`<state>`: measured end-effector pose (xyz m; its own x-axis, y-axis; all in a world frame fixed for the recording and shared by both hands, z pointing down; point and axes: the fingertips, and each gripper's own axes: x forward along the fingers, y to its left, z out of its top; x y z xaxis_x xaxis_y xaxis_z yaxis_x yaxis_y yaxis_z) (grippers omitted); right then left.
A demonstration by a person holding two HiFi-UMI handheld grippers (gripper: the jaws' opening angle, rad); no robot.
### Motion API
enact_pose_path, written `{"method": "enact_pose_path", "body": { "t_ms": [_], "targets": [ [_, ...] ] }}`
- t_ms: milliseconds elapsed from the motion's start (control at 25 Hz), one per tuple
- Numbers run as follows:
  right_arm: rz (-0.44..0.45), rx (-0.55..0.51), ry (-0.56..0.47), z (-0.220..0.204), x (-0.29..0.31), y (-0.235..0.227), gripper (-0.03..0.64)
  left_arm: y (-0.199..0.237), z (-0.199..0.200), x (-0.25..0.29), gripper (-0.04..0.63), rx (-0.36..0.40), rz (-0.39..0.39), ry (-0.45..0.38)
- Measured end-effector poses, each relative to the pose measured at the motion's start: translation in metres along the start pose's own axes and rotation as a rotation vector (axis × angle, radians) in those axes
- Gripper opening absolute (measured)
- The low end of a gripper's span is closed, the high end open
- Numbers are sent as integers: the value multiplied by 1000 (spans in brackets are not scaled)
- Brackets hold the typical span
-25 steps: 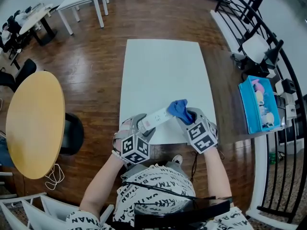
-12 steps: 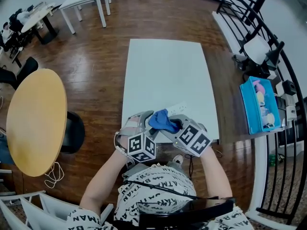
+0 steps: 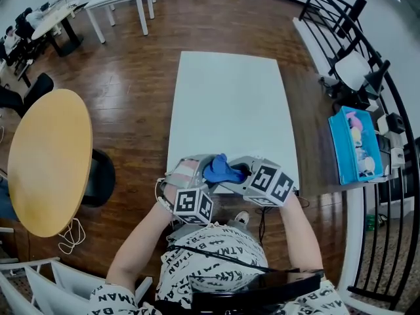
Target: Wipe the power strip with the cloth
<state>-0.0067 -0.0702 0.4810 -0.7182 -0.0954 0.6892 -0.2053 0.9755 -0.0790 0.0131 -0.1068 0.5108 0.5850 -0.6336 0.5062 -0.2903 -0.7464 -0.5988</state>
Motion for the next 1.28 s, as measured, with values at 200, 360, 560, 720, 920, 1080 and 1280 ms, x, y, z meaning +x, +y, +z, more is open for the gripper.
{"method": "enact_pose_path", "body": {
  "t_ms": [200,360,560,720,920,1080,1280],
  "targets": [
    [-87,-30,72,-5,1,-6,137,0,-4,0,284,4,1,27],
    [-167,-30,102,-7,-11,-12,137,5,-5,-5,284,-28,16,25],
    [-292,-15,149,-28,-34,-34,137,7,-8,-10,284,-57,23,11],
    [-391,35,171,-51,-60,-59,137,8,-10,-15,284,-69,23,0],
    [-494,90,210,-88,-92,-88,137,6,-10,-20,283,-86,20,-14],
    [-561,139,213,-106,-112,-104,135,7,-10,-19,283,-125,19,-23],
    [-615,213,69,-97,-120,-97,135,25,-26,-11,282,-325,57,-12]
  ]
}}
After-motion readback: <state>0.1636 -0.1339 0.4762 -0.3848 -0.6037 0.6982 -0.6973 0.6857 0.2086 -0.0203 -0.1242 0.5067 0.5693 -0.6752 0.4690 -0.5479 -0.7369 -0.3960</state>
